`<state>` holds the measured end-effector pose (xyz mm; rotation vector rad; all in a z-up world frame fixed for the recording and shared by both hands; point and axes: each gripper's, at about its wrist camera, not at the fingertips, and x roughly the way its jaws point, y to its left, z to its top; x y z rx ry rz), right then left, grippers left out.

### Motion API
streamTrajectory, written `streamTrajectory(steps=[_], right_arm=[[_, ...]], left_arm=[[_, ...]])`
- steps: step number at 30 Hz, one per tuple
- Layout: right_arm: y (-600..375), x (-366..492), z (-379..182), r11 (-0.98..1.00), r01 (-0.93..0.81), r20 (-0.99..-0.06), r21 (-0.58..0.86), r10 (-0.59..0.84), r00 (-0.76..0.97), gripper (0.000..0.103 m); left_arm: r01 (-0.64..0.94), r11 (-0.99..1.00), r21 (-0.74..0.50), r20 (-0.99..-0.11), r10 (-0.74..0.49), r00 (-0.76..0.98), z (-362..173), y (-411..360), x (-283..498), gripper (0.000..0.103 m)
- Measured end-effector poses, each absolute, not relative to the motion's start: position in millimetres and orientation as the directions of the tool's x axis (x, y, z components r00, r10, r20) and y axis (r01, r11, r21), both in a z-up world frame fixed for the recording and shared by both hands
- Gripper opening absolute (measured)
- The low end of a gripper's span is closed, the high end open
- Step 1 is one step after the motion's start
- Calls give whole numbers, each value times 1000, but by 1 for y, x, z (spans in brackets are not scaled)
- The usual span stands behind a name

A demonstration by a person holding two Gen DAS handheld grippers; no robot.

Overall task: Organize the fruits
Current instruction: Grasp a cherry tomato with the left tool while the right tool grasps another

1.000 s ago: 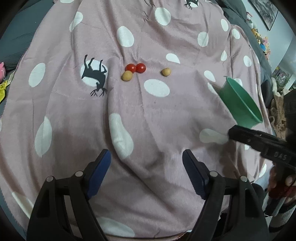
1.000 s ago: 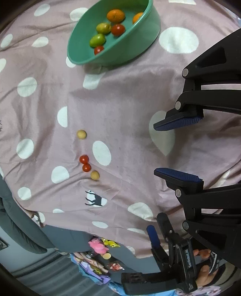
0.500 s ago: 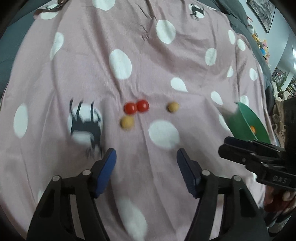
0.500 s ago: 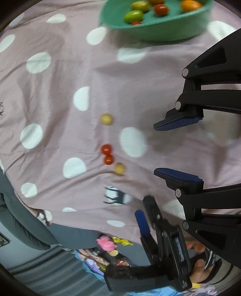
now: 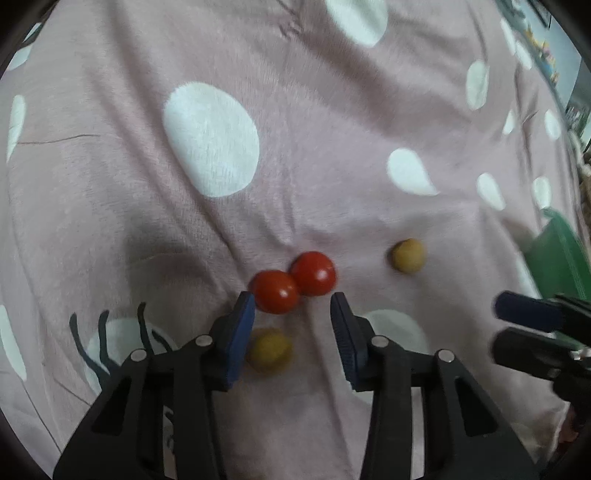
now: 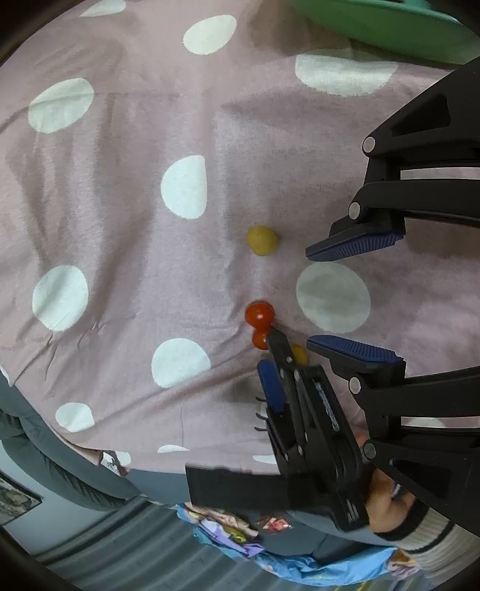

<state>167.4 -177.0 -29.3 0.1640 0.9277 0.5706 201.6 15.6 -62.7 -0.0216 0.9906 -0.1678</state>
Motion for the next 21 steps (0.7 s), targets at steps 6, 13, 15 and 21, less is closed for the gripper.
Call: streamTrajectory(steps=[6, 13, 15, 21], right_arm=[[-181, 174, -36, 836, -387, -708, 390, 541, 454, 42], [-174, 181, -38, 836, -404, -721, 372, 534, 441, 42], [-167, 185, -39, 839, -415, -732, 353, 524, 437, 42], [-144, 200, -45, 836, -448, -757, 316, 507, 413, 42]], left_arm=[[115, 992, -55, -865, -105, 490, -72, 16, 220, 33], [114, 993, -31, -882, -81, 464, -77, 13, 236, 28], [122, 992, -33, -876, -87, 474, -75, 15, 235, 27], [111, 990, -89, -817, -136, 560, -47, 38, 215, 27]])
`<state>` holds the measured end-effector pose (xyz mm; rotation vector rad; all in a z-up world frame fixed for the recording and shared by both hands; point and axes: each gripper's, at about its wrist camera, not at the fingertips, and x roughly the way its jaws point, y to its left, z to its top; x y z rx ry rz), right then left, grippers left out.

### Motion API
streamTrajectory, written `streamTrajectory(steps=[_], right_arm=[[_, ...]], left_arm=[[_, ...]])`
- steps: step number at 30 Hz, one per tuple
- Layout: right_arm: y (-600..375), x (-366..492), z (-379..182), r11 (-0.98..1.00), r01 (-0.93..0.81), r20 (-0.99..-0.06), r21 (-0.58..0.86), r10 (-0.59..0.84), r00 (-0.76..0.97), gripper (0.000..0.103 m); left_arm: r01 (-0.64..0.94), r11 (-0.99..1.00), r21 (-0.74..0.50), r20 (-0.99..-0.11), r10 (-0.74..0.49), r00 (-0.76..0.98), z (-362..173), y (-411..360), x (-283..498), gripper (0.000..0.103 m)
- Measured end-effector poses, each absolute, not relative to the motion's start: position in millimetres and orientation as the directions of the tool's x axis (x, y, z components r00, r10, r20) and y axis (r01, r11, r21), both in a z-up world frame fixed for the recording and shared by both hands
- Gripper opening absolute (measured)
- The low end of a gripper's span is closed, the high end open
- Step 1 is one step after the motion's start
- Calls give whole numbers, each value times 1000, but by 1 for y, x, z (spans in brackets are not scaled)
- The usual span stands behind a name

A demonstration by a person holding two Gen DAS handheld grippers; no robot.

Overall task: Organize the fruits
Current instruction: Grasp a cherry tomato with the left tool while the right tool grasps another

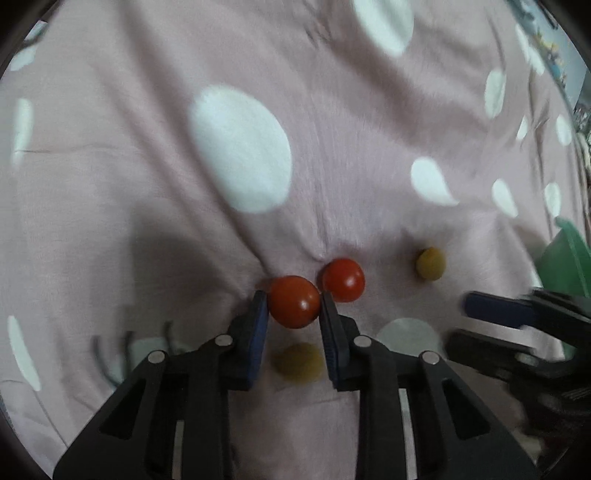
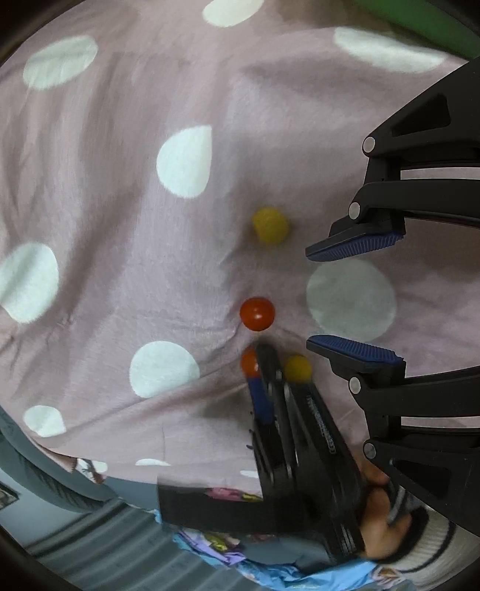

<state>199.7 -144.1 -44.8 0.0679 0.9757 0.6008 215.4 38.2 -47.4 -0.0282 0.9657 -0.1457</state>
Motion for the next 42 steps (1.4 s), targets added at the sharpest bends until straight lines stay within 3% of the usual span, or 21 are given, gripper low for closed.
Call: streamTrajectory(steps=[16, 19, 33, 42], right_arm=[[-57, 238, -74, 848, -508, -801, 152, 407, 439, 42], [-59, 237, -74, 859, -496, -803, 127, 382, 457, 29], [-122, 162, -21, 860, -466, -755, 207, 444, 483, 29], [-157, 109, 1, 872, -442, -721, 210, 444, 532, 29]], left_arm=[[47, 987, -154, -782, -151, 605, -37, 85, 176, 27], [47, 986, -162, -783, -158, 602, -37, 88, 170, 27], [69, 980, -189, -763, -190, 617, -3, 85, 106, 27], [94, 977, -194, -768, -210, 605, -11, 53, 69, 27]])
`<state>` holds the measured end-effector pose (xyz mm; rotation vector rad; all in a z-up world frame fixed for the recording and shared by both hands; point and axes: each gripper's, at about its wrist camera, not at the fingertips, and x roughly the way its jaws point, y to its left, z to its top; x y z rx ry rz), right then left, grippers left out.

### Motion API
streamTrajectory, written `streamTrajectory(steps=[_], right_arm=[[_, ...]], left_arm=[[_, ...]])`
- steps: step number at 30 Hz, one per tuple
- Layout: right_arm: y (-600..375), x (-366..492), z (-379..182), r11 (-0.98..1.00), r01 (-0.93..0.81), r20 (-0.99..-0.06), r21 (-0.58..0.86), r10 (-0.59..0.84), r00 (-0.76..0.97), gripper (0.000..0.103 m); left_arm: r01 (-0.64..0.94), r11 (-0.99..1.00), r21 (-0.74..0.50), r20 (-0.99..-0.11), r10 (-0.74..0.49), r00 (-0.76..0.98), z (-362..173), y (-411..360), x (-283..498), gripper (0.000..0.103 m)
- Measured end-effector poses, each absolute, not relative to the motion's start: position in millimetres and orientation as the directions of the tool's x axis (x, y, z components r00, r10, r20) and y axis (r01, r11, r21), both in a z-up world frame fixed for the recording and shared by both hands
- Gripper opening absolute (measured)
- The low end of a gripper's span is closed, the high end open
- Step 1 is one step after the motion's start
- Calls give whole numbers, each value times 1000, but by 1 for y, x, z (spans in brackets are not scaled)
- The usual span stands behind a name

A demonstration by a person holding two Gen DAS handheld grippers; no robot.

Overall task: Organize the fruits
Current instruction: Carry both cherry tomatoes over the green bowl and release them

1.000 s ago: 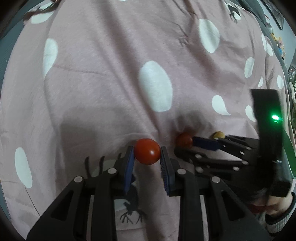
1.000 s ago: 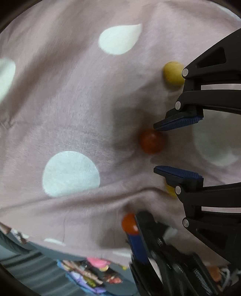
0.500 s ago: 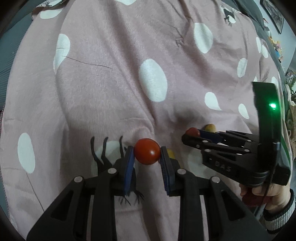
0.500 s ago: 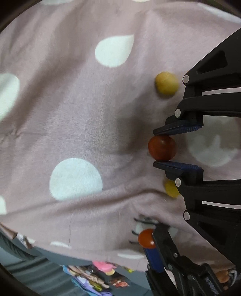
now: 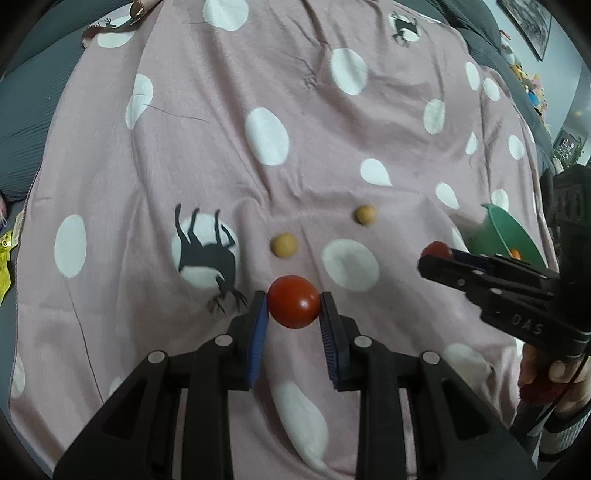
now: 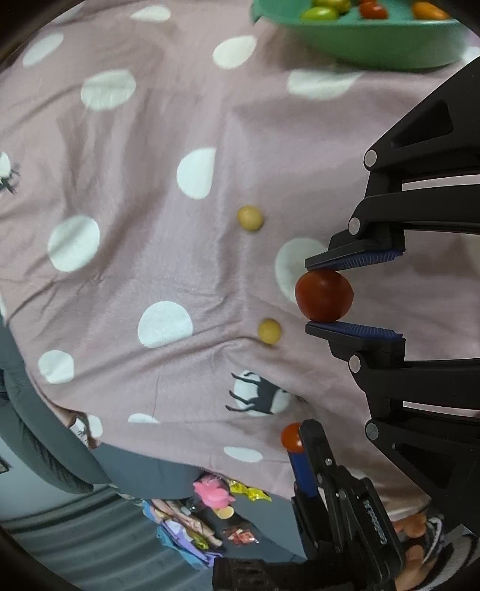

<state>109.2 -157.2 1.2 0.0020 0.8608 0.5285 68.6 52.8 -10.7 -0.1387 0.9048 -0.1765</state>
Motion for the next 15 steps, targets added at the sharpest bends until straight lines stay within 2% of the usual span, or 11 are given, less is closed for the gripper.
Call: streamTrajectory(steps=[15], right_arm=[[-201, 31, 26, 910, -374, -659, 181, 394, 640, 29]], left_arm=[[171, 971, -168, -778, -237, 582, 5, 3, 22, 28]])
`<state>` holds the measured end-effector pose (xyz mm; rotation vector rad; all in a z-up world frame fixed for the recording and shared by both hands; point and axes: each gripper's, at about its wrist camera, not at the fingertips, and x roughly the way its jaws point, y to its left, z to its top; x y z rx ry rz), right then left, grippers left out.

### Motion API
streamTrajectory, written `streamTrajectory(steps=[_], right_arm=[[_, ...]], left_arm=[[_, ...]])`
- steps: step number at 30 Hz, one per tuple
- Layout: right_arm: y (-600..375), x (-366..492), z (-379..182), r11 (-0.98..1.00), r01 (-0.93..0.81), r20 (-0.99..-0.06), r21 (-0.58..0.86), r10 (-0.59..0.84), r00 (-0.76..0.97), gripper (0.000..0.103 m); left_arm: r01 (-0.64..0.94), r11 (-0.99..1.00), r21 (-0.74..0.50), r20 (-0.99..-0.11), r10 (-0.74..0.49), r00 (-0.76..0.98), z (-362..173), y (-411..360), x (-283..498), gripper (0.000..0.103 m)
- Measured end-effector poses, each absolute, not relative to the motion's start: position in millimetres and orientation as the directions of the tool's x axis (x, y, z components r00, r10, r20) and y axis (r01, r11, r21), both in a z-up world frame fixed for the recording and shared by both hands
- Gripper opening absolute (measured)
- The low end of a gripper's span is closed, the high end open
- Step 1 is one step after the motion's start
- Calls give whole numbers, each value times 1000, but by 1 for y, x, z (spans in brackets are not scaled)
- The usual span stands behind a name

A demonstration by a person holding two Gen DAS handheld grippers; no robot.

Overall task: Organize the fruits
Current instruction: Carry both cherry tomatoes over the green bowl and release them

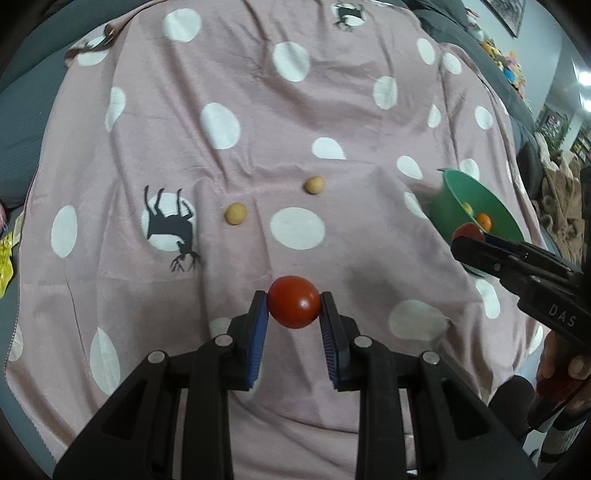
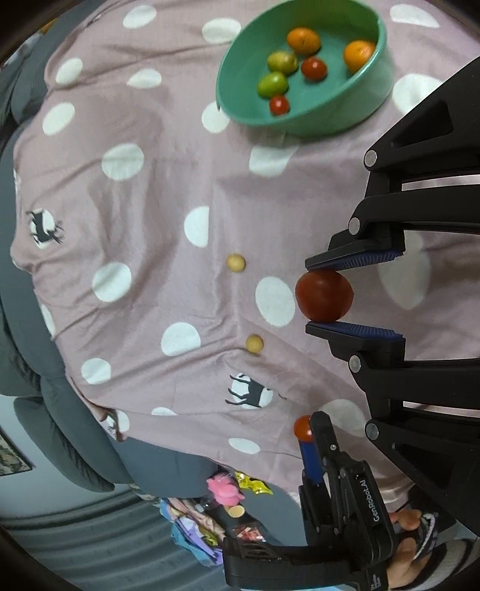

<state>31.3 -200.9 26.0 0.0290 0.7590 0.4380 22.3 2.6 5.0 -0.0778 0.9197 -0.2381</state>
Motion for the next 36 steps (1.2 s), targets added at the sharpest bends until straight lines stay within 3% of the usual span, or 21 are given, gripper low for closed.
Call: streamTrajectory(steps=[36], right_arm=[[-367, 19, 34, 965, -53, -553, 257, 192, 811, 29]], left_arm=[[542, 834, -106, -749, -426, 508, 41, -216, 93, 28]])
